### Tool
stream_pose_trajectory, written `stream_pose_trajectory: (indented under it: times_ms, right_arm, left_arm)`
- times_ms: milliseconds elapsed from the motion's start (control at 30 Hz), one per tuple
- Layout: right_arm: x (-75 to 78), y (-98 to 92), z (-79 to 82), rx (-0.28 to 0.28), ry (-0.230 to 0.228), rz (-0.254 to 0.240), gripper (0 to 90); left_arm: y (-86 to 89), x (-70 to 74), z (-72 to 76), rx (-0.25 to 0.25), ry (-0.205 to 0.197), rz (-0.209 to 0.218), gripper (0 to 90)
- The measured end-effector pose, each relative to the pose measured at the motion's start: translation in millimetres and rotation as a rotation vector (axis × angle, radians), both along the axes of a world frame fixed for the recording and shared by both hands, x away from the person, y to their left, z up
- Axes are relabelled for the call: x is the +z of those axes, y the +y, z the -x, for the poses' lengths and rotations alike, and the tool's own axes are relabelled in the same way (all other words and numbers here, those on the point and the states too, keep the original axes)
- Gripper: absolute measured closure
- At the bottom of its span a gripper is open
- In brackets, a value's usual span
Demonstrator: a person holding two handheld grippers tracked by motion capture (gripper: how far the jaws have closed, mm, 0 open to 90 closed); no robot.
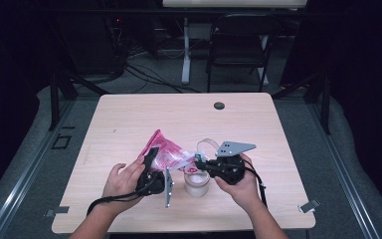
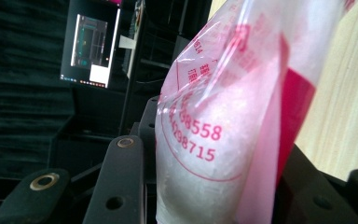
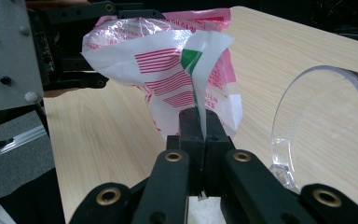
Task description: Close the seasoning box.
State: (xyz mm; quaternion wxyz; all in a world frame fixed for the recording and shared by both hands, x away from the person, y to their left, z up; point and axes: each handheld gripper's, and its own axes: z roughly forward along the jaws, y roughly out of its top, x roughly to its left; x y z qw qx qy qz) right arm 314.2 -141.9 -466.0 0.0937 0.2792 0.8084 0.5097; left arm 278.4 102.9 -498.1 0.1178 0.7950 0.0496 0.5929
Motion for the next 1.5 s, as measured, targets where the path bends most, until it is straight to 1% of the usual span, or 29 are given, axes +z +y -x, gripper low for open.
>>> stream_pose_trajectory:
  times_ms: [67, 167, 233, 333, 467, 567, 633, 833, 967, 1033, 1067, 1100, 1133, 1200, 1300, 1333, 1367, 1500]
  right_arm:
    - [0.1, 1.1, 0.6, 0.000, 0.001, -0.002, 90.0]
    - [-0.1, 2.6, 1.0, 0.002, 0.001, -0.002, 90.0]
    - [-0.4, 4.0, 1.4, 0.005, -0.001, 0.004, 90.0]
    - [-0.7, 5.0, 1.6, 0.006, -0.001, -0.001, 90.0]
    - [-0.8, 5.9, 1.9, 0.008, -0.003, -0.002, 90.0]
    - [-0.7, 6.5, 2.3, 0.010, -0.003, 0.006, 90.0]
    - [-0.8, 7.4, 2.7, 0.012, -0.003, 0.006, 90.0]
    - [-0.5, 11.2, 4.6, 0.022, -0.010, 0.009, 90.0]
    - [0.0, 12.8, 5.8, 0.026, -0.013, 0.011, 90.0]
    - [0.0, 12.7, 5.8, 0.025, -0.013, 0.016, 90.0]
    - [0.0, 12.7, 5.8, 0.025, -0.013, 0.016, 90.0]
    - [-0.3, 13.0, 5.8, 0.027, -0.013, 0.016, 90.0]
    - [-0.3, 13.0, 5.8, 0.027, -0.013, 0.016, 90.0]
    - [-0.7, 13.8, 5.9, 0.031, -0.013, 0.020, 90.0]
    - [-1.3, 16.0, 6.7, 0.036, -0.014, 0.027, 90.0]
    - [-1.4, 16.6, 6.9, 0.038, -0.015, 0.027, 90.0]
    - [-1.5, 17.1, 7.1, 0.038, -0.015, 0.027, 89.9]
    - [-2.0, 19.0, 7.7, 0.042, -0.016, 0.032, 89.9]
  left_arm:
    - [0.7, -1.5, 0.3, 0.003, 0.004, 0.010, 65.0]
    - [2.5, -4.2, -0.2, 0.014, 0.019, 0.052, 65.0]
    - [3.4, -5.7, -0.5, 0.019, 0.025, 0.072, 64.8]
    - [4.8, -9.9, -0.2, 0.023, 0.038, 0.095, 64.7]
    - [5.2, -13.7, 1.0, 0.028, 0.047, 0.106, 64.5]
    - [5.6, -17.4, 1.9, 0.028, 0.053, 0.115, 64.2]
    - [6.2, -19.3, 2.2, 0.030, 0.058, 0.127, 64.1]
    - [7.7, -27.0, 4.0, 0.041, 0.108, 0.163, 64.2]
    - [4.7, -32.9, 5.7, 0.030, 0.133, 0.159, 64.2]
    - [3.9, -33.9, 6.4, 0.028, 0.145, 0.167, 64.2]
    - [3.9, -34.3, 6.4, 0.026, 0.151, 0.177, 64.2]
    - [4.3, -36.3, 5.6, 0.016, 0.171, 0.214, 64.3]
    - [4.3, -36.3, 5.6, 0.016, 0.171, 0.214, 64.4]
    - [4.9, -37.8, 5.0, 0.016, 0.200, 0.235, 64.7]
    - [5.3, -39.3, 3.9, 0.012, 0.230, 0.253, 65.5]
    - [5.7, -38.8, 3.9, 0.015, 0.237, 0.246, 65.8]
    - [5.5, -39.9, 3.4, 0.011, 0.241, 0.264, 66.0]
    - [5.9, -42.6, 2.4, 0.003, 0.280, 0.287, 66.8]
